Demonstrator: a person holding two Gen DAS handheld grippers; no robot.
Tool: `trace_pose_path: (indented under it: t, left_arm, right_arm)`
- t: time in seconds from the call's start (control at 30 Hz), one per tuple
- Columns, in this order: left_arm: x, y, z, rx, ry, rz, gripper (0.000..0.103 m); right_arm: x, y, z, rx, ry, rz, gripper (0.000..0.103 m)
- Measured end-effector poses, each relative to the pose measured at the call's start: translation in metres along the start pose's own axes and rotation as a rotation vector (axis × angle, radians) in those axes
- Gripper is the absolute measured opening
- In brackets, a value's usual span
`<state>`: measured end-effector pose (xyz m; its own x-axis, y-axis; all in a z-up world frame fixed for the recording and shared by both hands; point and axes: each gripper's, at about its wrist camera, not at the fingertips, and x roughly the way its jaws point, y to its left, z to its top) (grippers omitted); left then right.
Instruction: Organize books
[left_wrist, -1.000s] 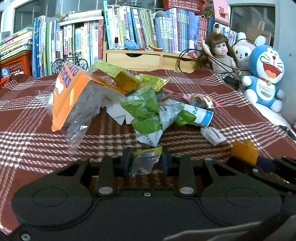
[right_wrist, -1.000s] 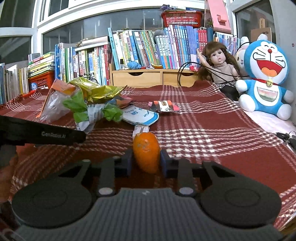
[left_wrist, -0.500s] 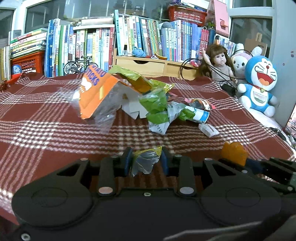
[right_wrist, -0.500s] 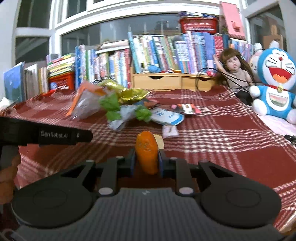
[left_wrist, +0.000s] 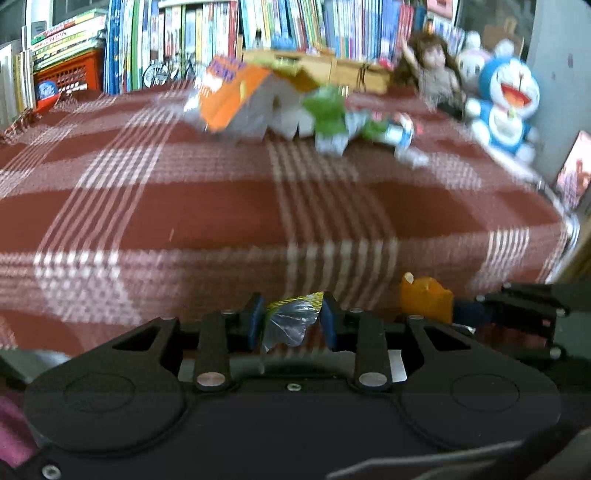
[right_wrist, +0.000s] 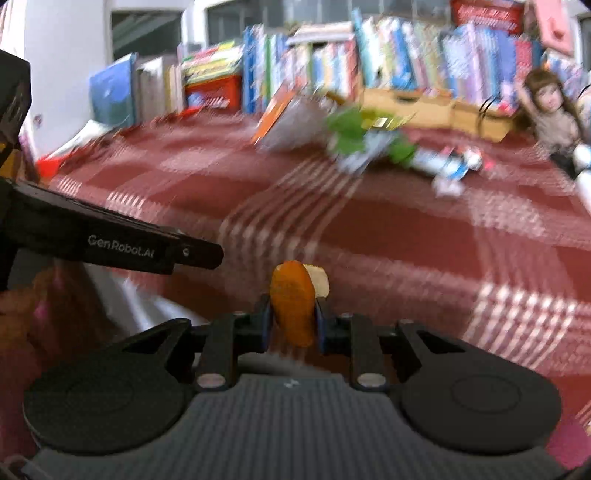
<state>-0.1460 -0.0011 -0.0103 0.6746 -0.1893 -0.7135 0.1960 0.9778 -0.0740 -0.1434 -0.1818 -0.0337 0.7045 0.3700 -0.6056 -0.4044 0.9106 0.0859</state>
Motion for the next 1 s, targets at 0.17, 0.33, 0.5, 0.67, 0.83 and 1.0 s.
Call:
trace_pose_path:
  t: [0.17, 0.33, 0.5, 0.67, 0.83, 1.0]
  left_arm:
    - [0.02, 0.012, -0.03, -0.06, 0.133, 0.028, 0.031]
    - [0.048, 0.018, -0.057, -0.085, 0.241, 0.081, 0.031]
    - [0.076, 0.02, -0.078, -0.141, 0.378, 0.078, 0.031]
    - [0.082, 0.015, -0.087, -0.12, 0.412, 0.096, 0.031]
    - [0.081, 0.01, -0.09, -0.115, 0.419, 0.096, 0.031]
    - [0.086, 0.008, -0.087, -0.116, 0.432, 0.094, 0.031]
  right_arm:
    - [0.018, 0.005, -0.02, 0.01, 0.118, 0.05, 0.028]
    - [0.039, 0.005, -0.041, 0.034, 0.226, 0.086, 0.028]
    - [0.059, 0.006, -0.063, 0.061, 0.325, 0.105, 0.028]
    - [0.064, 0.008, -0.075, 0.083, 0.366, 0.118, 0.028]
    - [0.064, 0.006, -0.076, 0.088, 0.376, 0.12, 0.031]
    - [0.066, 0.005, -0.074, 0.089, 0.378, 0.118, 0.039]
